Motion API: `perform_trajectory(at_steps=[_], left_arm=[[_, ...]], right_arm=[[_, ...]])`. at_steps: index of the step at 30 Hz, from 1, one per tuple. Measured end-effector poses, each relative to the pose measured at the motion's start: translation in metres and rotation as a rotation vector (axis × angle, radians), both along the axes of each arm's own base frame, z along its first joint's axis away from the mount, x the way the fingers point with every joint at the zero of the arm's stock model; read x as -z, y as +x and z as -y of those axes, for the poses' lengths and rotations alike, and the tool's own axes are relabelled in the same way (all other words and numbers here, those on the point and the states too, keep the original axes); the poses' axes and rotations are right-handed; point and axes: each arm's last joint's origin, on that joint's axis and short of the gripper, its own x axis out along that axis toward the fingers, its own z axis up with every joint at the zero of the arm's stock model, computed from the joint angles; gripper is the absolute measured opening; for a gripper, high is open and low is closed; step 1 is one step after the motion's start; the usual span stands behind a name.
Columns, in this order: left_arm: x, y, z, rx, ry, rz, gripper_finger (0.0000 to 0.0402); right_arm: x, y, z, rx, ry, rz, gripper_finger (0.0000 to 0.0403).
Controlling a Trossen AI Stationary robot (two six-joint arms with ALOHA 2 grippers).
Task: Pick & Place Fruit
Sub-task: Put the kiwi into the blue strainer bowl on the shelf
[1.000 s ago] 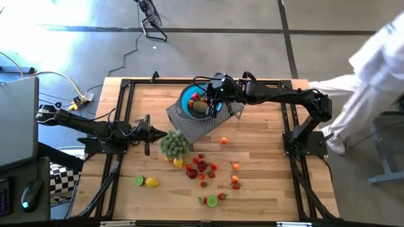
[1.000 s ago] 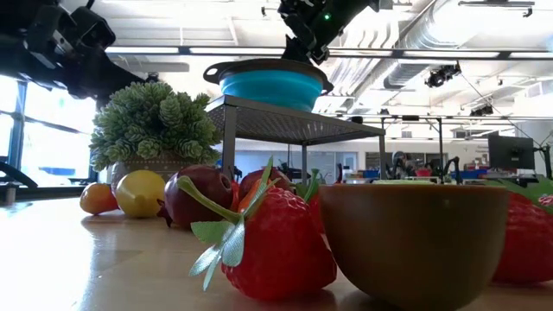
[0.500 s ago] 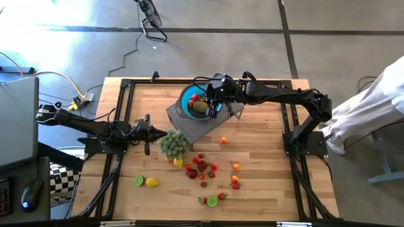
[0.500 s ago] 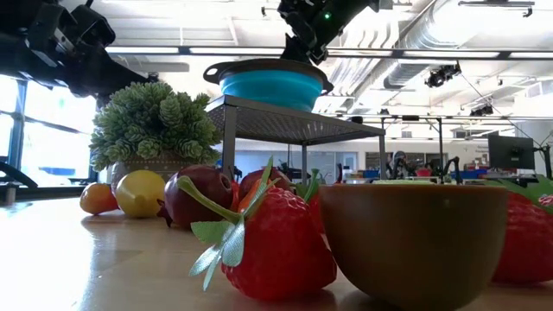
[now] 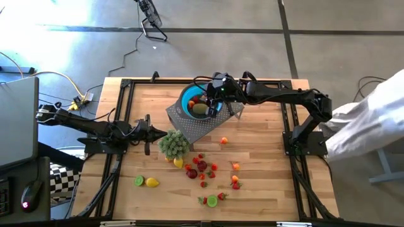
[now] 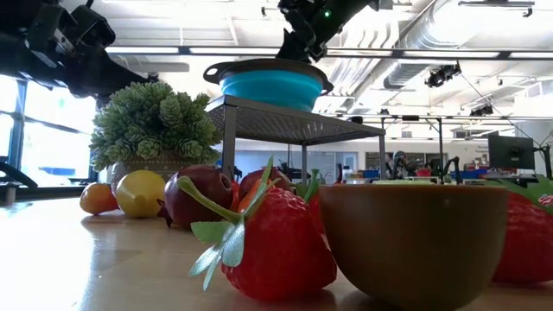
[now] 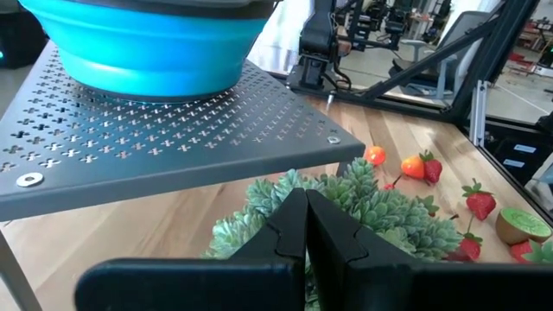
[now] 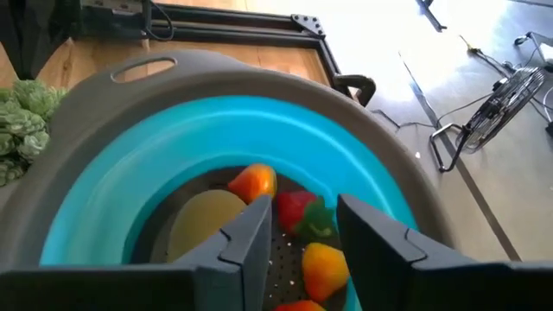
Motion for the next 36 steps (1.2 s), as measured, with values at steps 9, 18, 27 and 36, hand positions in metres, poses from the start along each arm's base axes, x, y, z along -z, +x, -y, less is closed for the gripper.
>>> perform_trajectory(at_steps=[9,18,27,36], left_arm=[[0.002,0.000,0.000,-0.001,-0.002,-0.023,0.0000],[0.002,0.000,0.000,0.000,-0.004,-0.017,0.0000],[0.001,0.000,0.000,-0.001,-0.008,-0.015,0.0000],[0.001,0.000,0.000,-0.003,-0.036,-0.009,0.0000]], right_arm=[[-0.010,-0.013,-0.026,-0.053,0.027,-0.049,0.0041],[-0.017,-0.023,-0.057,-0.131,0.043,-0.096,0.0003],[-0.021,-0.040,-0.065,-0.131,0.077,-0.179,0.0003],[-0.030,-0.064,-0.065,-0.116,0.084,-0.178,0.0002]])
